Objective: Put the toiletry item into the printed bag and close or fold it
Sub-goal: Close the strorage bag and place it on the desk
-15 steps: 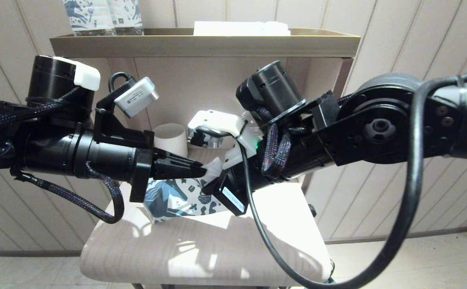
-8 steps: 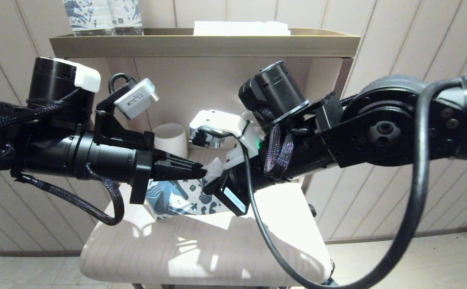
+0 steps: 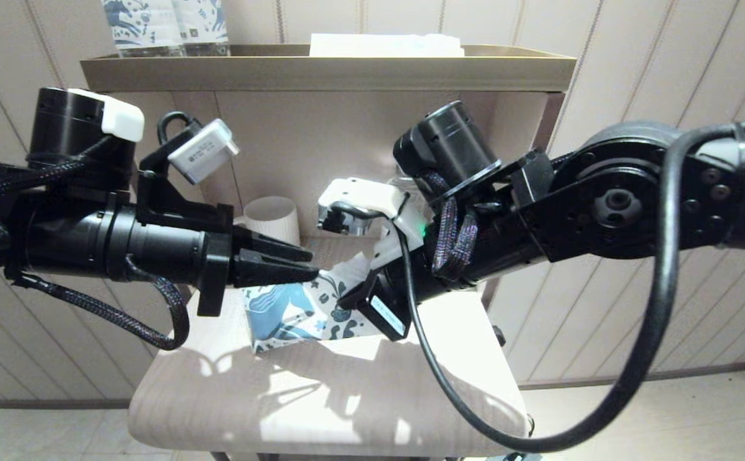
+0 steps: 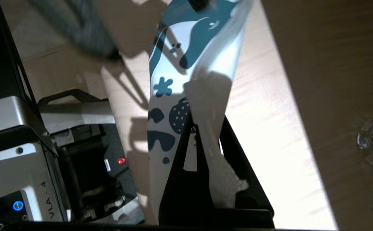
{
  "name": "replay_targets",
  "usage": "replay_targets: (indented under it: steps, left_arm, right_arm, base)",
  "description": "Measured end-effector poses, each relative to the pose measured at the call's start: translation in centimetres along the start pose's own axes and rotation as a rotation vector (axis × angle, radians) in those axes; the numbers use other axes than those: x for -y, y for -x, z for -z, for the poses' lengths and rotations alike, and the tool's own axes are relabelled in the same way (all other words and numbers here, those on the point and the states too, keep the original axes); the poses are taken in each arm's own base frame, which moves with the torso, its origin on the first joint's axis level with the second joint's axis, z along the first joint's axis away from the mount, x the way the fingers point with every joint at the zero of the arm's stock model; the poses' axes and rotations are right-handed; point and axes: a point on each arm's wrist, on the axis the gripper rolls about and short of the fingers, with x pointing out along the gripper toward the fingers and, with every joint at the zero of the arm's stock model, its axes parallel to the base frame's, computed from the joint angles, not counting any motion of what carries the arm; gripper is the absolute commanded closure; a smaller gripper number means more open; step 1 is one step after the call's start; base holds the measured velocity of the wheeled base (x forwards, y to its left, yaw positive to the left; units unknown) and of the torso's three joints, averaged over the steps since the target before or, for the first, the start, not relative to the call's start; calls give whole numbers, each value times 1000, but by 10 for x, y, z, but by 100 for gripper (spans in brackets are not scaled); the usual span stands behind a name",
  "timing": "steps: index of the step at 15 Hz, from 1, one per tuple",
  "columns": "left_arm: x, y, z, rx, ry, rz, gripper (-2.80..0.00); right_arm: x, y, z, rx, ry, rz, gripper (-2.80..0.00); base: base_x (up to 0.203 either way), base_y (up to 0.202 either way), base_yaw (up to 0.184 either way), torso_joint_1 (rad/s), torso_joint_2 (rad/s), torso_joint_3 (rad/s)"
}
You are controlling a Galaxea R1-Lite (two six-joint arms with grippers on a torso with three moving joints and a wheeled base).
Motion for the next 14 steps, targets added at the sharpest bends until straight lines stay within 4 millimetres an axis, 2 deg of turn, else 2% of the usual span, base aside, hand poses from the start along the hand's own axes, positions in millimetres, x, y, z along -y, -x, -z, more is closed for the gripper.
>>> replay_targets:
  steps: [9, 14]
  left_arm:
    - [-1, 0, -2, 4, -1, -6, -280]
    - [-16, 17, -10, 65, -28, -89, -280]
  right_arm:
    - [-1, 0, 3, 0, -3, -7, 0]
    - [-5, 8, 2, 101, 28, 121, 0]
  base:
    - [0, 0, 0, 0, 0, 0]
    - [0, 0, 0, 0, 0, 0]
